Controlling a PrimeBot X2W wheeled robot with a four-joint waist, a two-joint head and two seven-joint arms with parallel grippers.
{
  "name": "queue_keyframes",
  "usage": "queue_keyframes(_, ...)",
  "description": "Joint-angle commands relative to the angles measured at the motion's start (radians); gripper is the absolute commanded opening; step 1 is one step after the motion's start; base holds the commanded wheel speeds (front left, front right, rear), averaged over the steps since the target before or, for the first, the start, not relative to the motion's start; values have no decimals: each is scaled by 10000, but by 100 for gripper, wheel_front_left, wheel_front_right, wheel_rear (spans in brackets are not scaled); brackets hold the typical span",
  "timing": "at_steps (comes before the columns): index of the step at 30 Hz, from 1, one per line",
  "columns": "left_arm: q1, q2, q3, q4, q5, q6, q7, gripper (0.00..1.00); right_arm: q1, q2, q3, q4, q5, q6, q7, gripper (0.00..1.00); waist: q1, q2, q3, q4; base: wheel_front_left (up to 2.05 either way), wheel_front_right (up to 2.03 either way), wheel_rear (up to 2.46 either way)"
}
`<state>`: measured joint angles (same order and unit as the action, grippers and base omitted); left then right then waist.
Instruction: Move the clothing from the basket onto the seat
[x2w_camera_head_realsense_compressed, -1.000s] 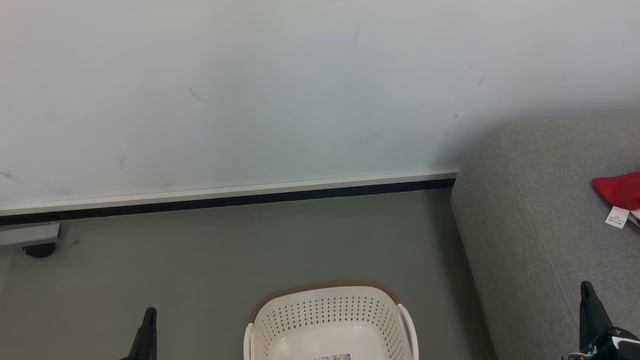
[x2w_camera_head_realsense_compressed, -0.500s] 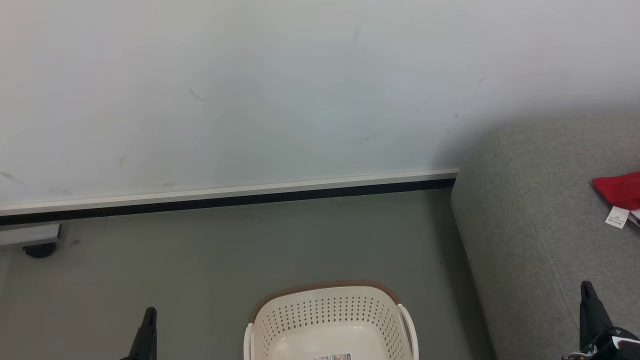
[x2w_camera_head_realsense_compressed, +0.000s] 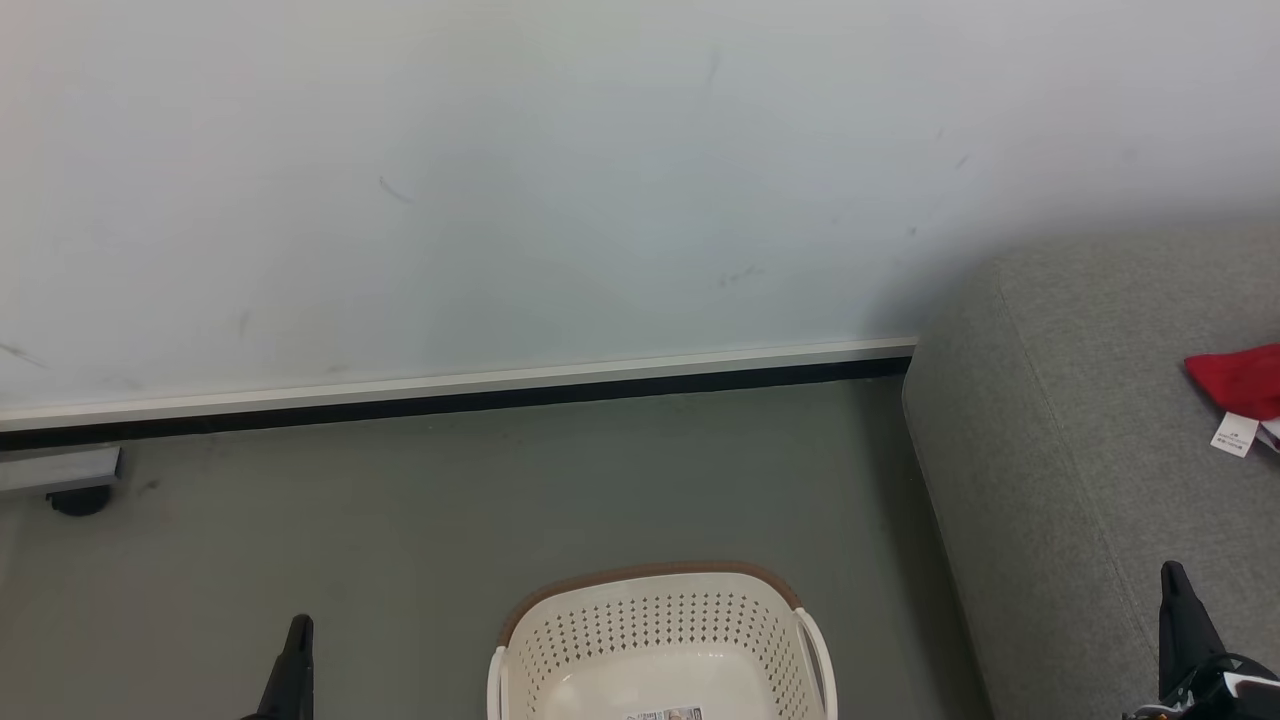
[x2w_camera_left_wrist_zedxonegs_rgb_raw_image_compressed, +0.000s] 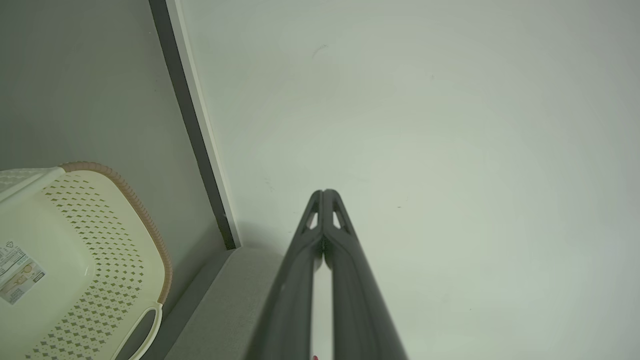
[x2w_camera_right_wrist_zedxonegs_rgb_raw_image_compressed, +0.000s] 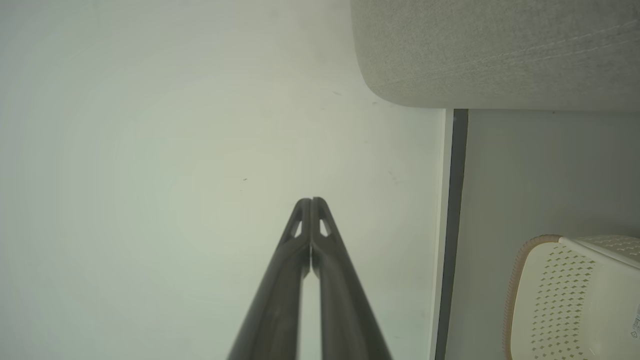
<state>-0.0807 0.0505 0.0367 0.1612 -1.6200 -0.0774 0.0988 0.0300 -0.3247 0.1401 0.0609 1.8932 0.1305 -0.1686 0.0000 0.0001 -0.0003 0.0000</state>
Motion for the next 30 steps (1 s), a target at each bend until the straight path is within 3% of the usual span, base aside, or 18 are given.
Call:
queue_keyframes(1, 7, -6, 46, -15, -29, -38, 10, 0, -62, -86, 22, -12, 90, 2, -33, 0, 0, -1, 0, 0, 0, 0, 0)
queue_keyframes(30, 7, -6, 44, -16, -29, -37, 9, 0, -65, -127, 71, -30, 106, 4, -83, 0, 0, -1, 1, 0, 0, 0, 0)
